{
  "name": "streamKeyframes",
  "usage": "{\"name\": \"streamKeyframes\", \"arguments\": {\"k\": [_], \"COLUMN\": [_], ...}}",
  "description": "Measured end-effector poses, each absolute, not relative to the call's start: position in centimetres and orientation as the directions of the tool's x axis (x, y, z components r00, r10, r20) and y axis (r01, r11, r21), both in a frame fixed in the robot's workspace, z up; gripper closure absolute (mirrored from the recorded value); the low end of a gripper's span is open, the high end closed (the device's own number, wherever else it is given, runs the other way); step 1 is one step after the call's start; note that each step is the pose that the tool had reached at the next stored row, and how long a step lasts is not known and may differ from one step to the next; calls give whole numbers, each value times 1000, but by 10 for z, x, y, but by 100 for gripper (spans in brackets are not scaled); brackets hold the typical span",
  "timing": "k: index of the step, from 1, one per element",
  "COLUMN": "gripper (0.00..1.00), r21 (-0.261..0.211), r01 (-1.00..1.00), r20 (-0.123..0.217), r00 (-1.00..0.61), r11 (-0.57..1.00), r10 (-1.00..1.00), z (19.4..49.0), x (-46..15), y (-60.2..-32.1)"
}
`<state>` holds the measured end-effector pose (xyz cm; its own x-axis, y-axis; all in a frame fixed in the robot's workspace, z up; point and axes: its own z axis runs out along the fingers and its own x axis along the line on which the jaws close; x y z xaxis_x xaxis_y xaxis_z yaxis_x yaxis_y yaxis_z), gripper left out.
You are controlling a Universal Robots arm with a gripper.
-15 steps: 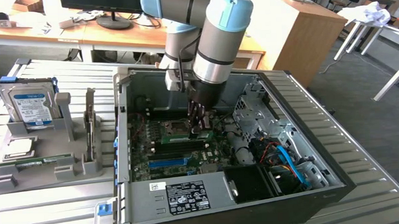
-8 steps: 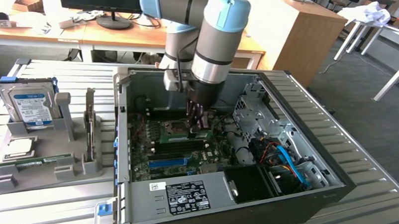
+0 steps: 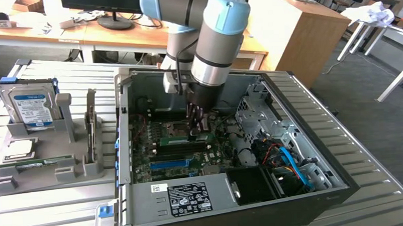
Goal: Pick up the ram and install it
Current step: 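Insert the ram into the slot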
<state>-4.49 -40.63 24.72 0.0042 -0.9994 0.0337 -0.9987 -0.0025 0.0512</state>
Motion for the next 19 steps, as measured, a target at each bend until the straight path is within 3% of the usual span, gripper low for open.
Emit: {"name": "streamKeyframes", "arguments": {"k": [19], "gripper": [87], "r21": [51], "r01": [-999], "r20": [34], "r00": [-17], "r11": [19], "r10": [-999], "z": [240], "x": [-46], "y": [-406]}}
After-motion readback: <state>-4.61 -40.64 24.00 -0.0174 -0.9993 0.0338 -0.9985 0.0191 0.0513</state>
